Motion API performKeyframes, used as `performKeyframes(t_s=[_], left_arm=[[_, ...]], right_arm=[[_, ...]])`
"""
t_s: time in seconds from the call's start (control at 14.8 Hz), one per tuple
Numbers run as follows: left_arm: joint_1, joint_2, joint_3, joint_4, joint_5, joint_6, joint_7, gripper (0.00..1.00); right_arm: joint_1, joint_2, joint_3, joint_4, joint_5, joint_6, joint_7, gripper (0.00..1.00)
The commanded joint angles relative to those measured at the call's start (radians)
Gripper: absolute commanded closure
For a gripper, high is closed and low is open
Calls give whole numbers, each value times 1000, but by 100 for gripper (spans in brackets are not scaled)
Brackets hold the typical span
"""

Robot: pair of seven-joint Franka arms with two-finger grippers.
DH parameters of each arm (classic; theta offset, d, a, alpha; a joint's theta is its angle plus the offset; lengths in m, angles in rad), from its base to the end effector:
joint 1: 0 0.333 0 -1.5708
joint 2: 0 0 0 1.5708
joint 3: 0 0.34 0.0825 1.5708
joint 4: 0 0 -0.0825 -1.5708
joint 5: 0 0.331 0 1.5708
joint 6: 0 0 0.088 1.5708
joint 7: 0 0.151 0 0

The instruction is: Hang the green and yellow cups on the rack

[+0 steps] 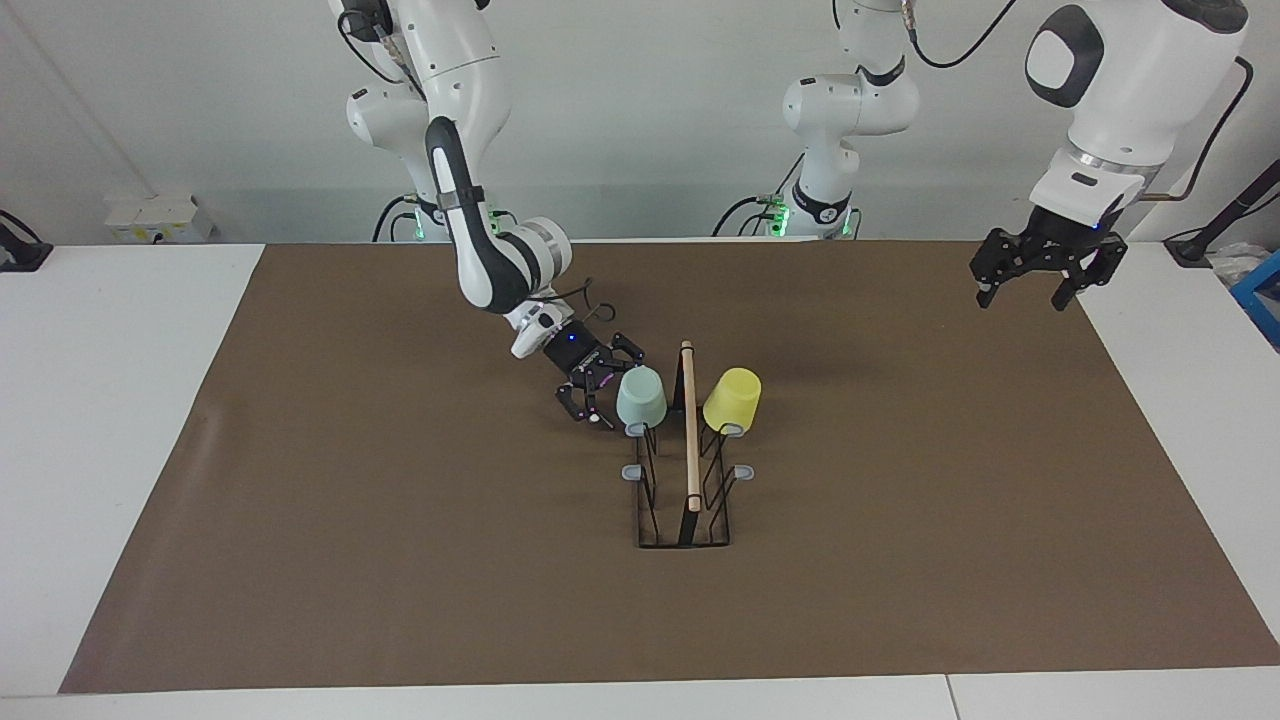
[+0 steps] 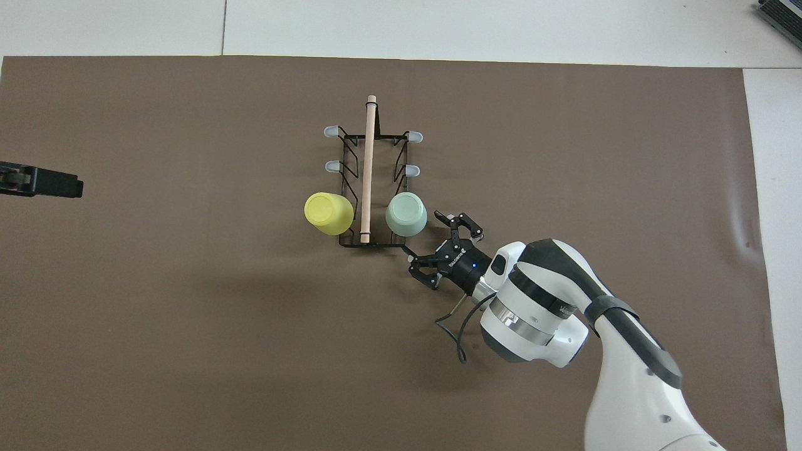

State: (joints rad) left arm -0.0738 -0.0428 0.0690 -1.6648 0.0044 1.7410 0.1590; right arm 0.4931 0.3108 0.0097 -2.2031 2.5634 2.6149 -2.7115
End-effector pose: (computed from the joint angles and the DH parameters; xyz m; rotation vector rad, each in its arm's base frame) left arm 0.5080 -0.0011 0.6021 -3.1150 0.2563 -0.1853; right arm 0.4787 0.2631 0.2705 -2.1877 -0.8634 -1.3072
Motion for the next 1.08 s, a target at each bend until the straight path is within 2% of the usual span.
performKeyframes(t_s=[0.0,0.27,0.61,0.81,1.02], left_arm=[[-7,47,-1,102,8,-95,11,0],[-12,38,-6,114,6,-140,11,0],[-14,8,-6,57,6,-143,4,0],[-14,8,-3,59,6,-129,-1,0],[-14,9,-3,63,6,-135,-1,0]], right_arm=[[-21,-15,12,0,54,66,-85,0],[-18,-62,12,31,6,230,-83,0],[-15,-124,12,59,-35,338,-82,0],[-22,-148,10,82,-185,363,-83,0],[-59,-173,10,120,-430,367,-82,0]])
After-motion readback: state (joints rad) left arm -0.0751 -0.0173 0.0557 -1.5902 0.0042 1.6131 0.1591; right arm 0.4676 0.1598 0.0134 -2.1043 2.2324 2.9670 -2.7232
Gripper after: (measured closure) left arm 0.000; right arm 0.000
